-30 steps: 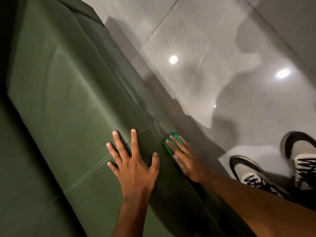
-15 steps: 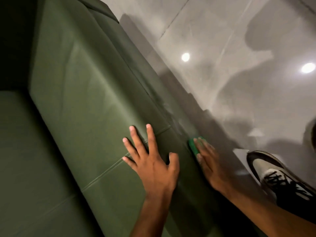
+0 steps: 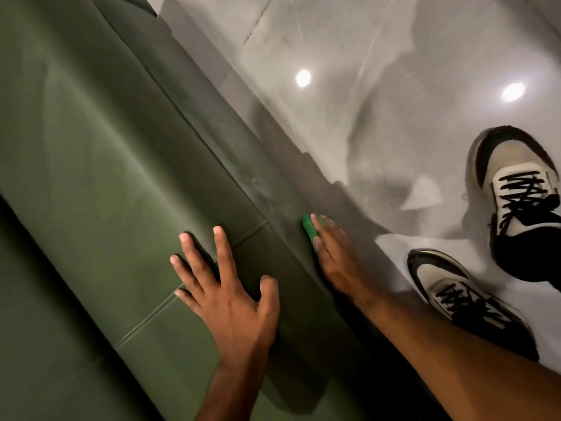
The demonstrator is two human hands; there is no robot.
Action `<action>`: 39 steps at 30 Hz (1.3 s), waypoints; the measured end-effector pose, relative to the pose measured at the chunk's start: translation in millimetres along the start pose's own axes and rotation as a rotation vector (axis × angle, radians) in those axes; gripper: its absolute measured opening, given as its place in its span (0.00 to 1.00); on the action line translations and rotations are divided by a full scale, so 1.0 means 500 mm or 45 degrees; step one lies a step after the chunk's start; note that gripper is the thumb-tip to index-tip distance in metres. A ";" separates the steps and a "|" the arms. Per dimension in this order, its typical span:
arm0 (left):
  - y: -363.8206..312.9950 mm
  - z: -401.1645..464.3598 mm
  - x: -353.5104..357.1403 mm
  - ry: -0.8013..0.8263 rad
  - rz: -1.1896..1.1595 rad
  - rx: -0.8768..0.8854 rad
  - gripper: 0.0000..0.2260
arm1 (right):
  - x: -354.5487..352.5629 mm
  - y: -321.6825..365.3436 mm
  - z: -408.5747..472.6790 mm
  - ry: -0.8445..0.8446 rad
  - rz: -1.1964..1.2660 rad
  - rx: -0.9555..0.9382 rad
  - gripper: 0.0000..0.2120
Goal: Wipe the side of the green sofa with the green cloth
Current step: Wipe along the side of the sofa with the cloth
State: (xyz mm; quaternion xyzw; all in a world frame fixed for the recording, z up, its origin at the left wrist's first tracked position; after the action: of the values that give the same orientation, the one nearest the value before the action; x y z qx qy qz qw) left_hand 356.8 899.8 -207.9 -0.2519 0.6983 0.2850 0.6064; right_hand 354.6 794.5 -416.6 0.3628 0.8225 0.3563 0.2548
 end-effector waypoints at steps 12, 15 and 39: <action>0.005 0.002 0.006 -0.036 0.012 -0.001 0.43 | 0.025 0.153 0.099 -0.002 -0.224 -0.181 0.25; 0.007 0.003 0.007 -0.015 0.014 -0.012 0.44 | 0.032 0.128 0.133 -0.054 -0.127 -0.034 0.24; 0.015 0.266 -0.041 -0.022 -0.117 0.208 0.36 | 0.017 0.095 0.047 -0.073 -0.099 -0.095 0.24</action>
State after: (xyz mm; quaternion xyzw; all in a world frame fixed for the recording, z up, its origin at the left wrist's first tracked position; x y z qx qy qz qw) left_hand 448.0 998.9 -200.5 -0.2309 0.7015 0.2011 0.6435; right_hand 385.1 833.5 -396.0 0.3308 0.8145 0.3662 0.3052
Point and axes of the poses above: each hand's wrist, its own z-axis towards the middle knuckle, its own x-axis out of the palm, y = z × x, the point moved 5 cm from there along z, towards the middle knuckle, and after that the axes turned 11 degrees about -y, right-handed, at the moved point
